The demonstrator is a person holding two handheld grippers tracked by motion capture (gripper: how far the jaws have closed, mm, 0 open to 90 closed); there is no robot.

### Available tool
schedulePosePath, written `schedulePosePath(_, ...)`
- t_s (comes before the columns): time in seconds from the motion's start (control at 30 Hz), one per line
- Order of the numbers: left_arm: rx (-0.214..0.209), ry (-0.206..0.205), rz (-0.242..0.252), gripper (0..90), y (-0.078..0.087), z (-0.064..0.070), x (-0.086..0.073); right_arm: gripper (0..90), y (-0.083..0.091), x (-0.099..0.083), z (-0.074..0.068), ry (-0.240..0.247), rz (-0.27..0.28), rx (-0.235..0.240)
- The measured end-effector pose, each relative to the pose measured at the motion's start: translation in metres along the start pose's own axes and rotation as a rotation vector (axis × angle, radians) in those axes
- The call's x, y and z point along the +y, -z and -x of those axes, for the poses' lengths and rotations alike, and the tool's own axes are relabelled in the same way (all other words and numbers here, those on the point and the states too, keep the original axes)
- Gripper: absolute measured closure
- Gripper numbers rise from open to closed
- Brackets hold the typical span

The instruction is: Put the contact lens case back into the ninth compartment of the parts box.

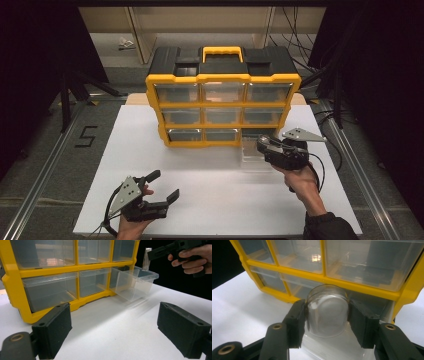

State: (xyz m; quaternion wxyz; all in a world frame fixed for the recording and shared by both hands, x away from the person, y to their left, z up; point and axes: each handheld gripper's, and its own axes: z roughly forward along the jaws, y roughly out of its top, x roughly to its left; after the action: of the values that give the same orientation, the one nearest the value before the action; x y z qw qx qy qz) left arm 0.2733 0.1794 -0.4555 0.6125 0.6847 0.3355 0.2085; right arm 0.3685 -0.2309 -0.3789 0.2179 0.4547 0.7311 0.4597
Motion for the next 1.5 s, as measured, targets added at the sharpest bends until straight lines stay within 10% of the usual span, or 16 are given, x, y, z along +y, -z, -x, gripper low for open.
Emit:
schedulePosePath(0.8,0.001,-0.003,-0.004,11.8,0.000,0.000,0.000,42.2,-0.016,-0.006,0.010,-0.042,-0.033,-0.026)
schedulePosePath(1.5,0.000,-0.003,-0.012,11.8,0.000,0.000,0.000,29.2,-0.004,0.006,-0.018,0.013,0.030,0.082)
